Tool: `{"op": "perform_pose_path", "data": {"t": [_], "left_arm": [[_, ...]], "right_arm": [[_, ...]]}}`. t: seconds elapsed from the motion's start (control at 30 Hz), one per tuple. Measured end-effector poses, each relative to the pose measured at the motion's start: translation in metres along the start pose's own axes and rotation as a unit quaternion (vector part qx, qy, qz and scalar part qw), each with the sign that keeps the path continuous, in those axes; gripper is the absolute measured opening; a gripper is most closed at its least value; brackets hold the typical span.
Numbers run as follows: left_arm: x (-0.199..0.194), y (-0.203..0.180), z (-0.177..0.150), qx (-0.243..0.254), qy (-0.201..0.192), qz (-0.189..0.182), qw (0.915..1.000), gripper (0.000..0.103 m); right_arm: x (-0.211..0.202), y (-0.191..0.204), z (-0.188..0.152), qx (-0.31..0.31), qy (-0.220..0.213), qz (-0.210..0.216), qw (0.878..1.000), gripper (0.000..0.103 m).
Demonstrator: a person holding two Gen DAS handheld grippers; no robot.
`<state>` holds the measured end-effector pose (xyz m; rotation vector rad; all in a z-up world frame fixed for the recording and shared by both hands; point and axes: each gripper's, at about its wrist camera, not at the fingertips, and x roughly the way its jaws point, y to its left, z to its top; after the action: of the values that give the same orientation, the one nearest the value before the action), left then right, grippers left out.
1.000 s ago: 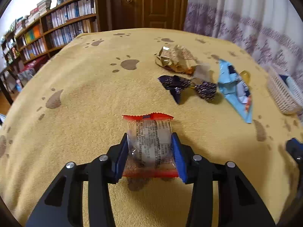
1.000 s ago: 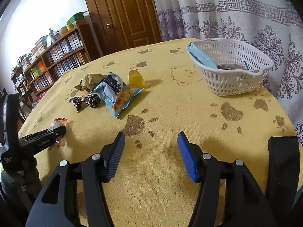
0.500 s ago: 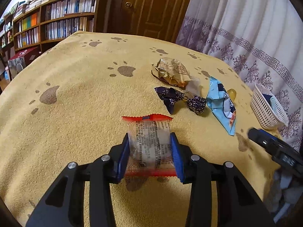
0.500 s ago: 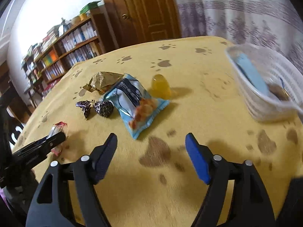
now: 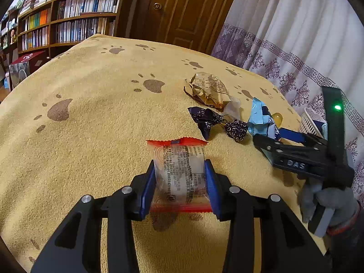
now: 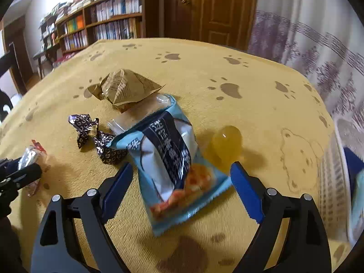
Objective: Organize snacks
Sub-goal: 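Grasp the blue snack bag with the right gripper while the left gripper holds the clear snack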
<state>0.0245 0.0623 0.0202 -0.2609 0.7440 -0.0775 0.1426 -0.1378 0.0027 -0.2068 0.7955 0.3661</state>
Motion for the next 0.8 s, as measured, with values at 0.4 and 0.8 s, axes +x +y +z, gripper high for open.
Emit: {"op": "perform_pose_path", "data": {"t": [0.4, 0.8], "left_arm": [[0.0, -0.002, -0.001, 0.004, 0.0, 0.0, 1.0, 0.041], [0.0, -0.002, -0.002, 0.004, -0.003, -0.001, 1.0, 0.041]], "right_arm": [[0.013, 0.0, 0.006, -0.004, 0.018, 0.009, 1.0, 0.074], [-0.029, 0.011, -0.021, 0.03, -0.014, 0.037, 0.999, 0.058]]}}
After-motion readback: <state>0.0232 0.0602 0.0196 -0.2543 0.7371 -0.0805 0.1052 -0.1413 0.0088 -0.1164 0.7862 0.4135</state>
